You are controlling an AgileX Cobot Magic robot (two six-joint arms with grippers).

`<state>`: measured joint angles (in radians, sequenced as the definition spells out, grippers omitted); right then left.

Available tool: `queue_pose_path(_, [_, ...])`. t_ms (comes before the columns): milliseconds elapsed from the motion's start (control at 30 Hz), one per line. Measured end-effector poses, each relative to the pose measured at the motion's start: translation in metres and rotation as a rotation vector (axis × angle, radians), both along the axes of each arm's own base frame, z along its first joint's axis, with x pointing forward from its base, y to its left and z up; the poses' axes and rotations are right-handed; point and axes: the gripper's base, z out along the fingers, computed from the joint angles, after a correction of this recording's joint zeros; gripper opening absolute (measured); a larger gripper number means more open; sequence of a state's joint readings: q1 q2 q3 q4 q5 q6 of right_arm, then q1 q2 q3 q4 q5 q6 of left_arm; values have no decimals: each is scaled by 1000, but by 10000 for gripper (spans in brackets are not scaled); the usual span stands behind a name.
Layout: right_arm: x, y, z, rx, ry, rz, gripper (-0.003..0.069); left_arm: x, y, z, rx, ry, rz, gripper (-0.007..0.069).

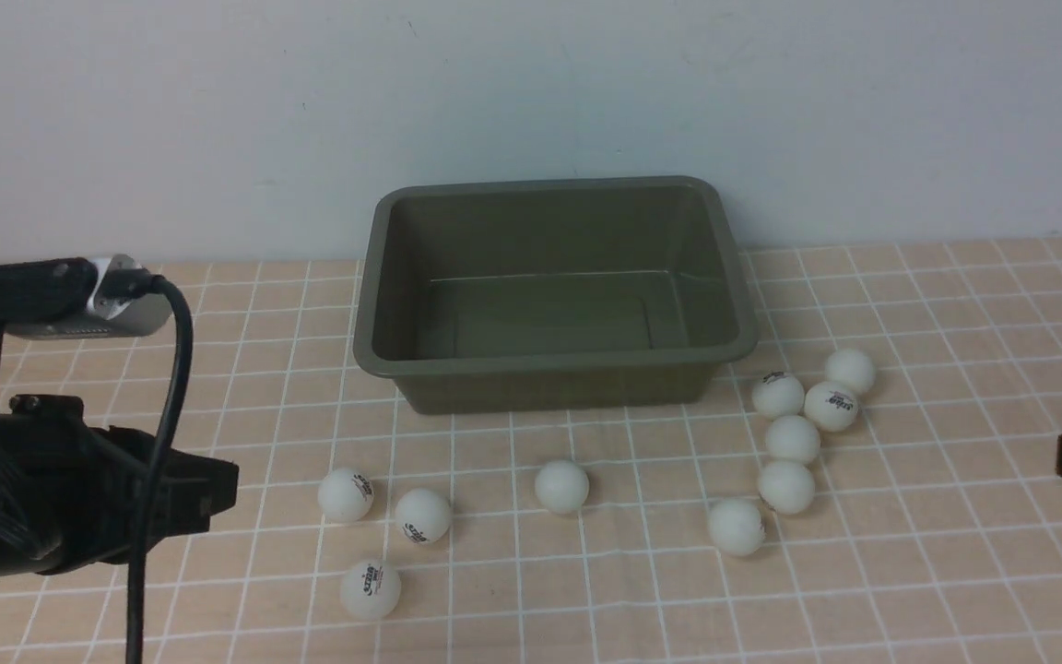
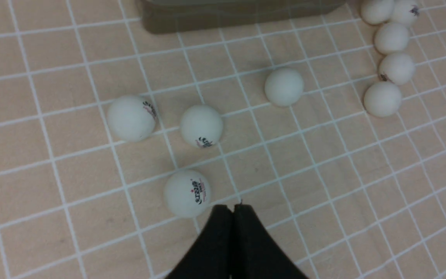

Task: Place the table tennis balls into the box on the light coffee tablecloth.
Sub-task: 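Reach for and grasp a ping pong ball on the table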

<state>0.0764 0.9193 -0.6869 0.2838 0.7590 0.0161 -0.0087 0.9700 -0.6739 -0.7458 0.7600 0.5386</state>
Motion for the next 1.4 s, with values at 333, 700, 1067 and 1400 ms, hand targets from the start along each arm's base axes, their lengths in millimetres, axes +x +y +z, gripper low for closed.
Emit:
queue_pose_path(333, [35,10,7,66,-30,48,-3,1,-2,2,-37,-15,11,-69])
queue_pose_path(700, [148,20,9,16,199,121,69,1,-2,3,-39,-15,10,-69])
queue_pose_path(1067, [236,12,-26,-153,452,51,85,1,-2,3,-39,-15,10,-69])
queue_pose_path(1400, [256,45,-61,-253,483,115,134,1,-2,3,-37,-17,8,-69])
